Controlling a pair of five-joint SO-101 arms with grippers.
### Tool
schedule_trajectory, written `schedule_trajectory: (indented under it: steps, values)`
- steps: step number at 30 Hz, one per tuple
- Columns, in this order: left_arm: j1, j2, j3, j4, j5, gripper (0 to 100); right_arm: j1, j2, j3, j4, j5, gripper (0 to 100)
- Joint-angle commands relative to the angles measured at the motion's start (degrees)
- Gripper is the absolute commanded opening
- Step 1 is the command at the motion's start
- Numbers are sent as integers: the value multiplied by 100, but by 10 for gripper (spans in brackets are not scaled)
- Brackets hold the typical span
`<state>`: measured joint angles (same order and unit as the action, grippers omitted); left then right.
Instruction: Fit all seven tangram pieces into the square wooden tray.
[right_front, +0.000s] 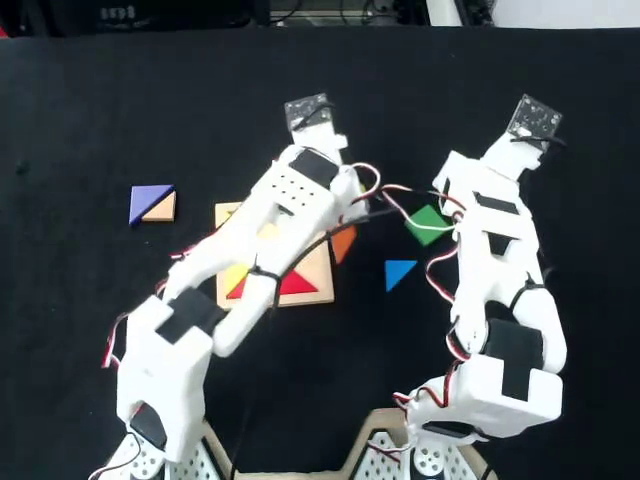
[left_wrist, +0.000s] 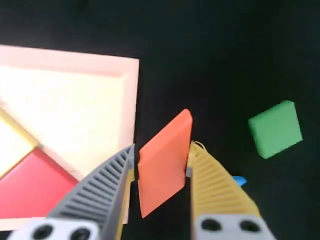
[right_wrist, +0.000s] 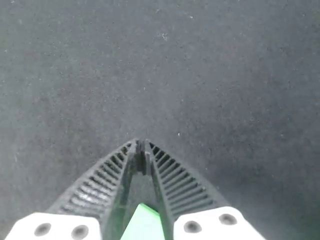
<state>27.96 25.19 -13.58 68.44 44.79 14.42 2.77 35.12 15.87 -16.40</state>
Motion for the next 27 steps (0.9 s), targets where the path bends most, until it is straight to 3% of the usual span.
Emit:
schedule_trajectory:
  steps: [1, 7, 15, 25, 27]
  values:
    - [-321, -53, -48, 237, 44, 83, 70, -338, -48, -132, -35, 11]
    - [-374, -53, -22, 1134, -387, 83, 53, -303, -57, -149, -26, 11]
    - [-831, 18, 13, 2215, -413, 83, 44, -303, -57, -149, -26, 11]
    - [-989, 18, 505, 1785, -422, 90, 44, -303, -57, -132, -26, 11]
    - [-998, -9, 532, 1776, -466, 133, 44, -303, -57, -141, -26, 11]
